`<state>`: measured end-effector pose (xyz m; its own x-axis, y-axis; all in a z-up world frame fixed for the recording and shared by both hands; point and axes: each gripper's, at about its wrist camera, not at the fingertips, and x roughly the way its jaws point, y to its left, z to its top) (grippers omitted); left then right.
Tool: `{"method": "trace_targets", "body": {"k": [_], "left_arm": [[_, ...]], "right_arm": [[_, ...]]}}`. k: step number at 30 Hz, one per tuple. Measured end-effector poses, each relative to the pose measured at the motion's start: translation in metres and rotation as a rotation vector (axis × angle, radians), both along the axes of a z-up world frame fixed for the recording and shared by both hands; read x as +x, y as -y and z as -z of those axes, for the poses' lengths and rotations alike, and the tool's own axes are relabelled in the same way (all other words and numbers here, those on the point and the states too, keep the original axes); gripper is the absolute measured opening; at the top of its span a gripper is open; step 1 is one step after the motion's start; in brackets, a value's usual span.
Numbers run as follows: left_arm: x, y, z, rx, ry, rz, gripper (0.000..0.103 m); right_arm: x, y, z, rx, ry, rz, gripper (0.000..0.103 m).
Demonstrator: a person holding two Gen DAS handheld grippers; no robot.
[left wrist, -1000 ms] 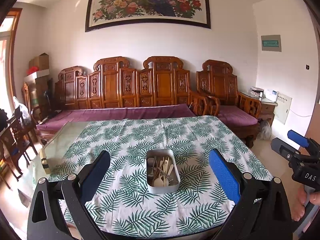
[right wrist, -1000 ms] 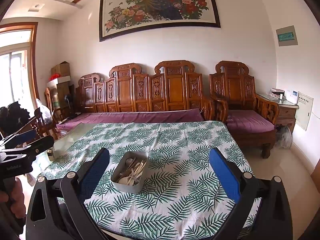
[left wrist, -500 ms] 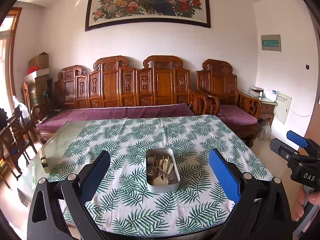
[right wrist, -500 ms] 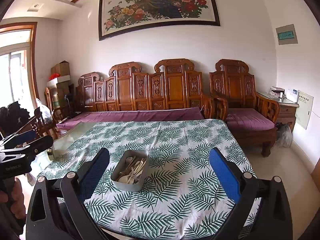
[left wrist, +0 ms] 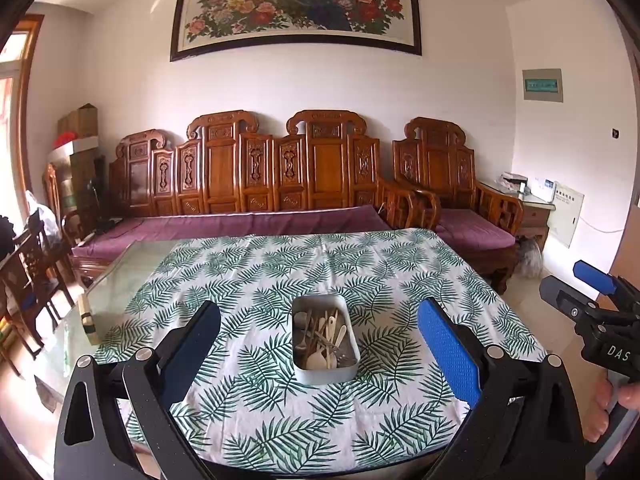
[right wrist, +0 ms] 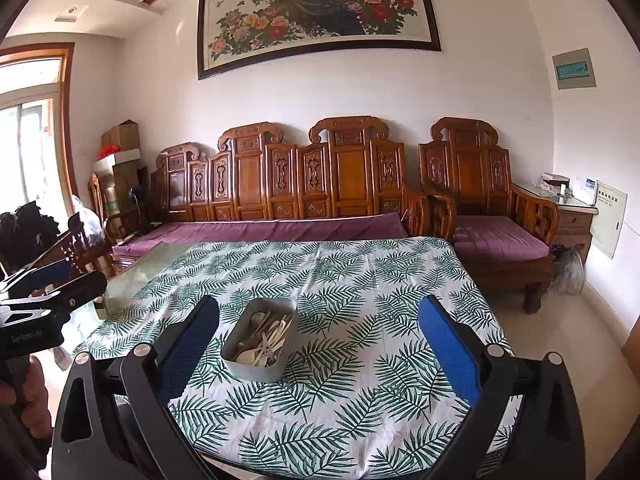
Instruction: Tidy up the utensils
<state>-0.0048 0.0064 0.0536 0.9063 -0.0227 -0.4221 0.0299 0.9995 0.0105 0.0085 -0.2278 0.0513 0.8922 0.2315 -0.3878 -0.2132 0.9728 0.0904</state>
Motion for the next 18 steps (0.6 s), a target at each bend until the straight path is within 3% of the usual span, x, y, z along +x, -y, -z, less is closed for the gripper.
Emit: {"method": "trace_targets", "body": {"k": [18], "left_arm": [[0.0002,-0.0005,-0.0006,-0.001,0.001,0.0,0.095]], "right_arm": [[0.0007,-0.0001,0.0013,0.001,-0.002,0.001,0.1]]}}
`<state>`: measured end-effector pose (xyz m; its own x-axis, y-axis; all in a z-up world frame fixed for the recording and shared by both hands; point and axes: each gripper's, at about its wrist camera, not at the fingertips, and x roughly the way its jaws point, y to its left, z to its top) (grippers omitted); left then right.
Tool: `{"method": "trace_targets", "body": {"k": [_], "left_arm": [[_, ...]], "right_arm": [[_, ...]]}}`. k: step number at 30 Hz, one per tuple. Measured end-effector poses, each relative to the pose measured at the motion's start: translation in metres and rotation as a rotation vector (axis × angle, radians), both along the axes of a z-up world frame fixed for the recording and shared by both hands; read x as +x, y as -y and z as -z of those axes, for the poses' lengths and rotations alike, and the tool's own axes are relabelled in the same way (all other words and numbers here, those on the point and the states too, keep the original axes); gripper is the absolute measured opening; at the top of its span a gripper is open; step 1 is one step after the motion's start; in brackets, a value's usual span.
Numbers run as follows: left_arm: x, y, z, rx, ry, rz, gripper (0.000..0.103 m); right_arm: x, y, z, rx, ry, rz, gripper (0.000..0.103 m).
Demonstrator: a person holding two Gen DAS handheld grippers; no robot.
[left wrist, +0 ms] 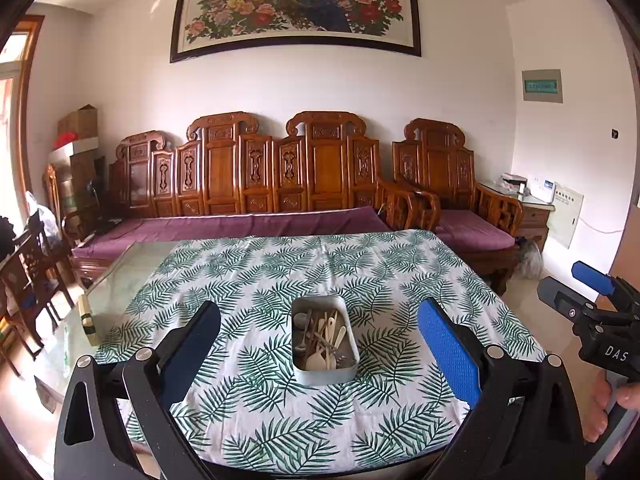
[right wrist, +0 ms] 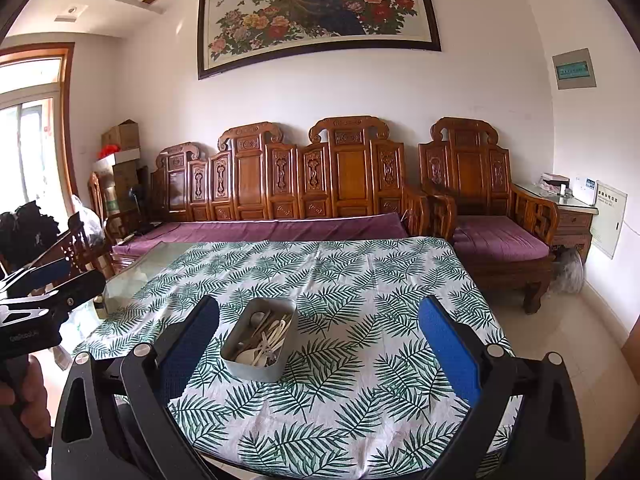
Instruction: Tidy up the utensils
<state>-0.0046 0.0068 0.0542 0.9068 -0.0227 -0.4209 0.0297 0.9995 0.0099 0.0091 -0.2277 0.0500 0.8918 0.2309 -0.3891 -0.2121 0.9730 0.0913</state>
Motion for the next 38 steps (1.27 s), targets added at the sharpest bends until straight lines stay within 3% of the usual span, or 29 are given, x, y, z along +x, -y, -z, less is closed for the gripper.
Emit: {"method": "trace_targets", "body": {"k": [38], "left_arm": [[-0.0005,0.0024,0.0002,0.008,0.003,-0.006,0.095]], "right_arm": [[0.0004,0.0004,-0.0011,0.0,0.0,-0.001,0.1]]}}
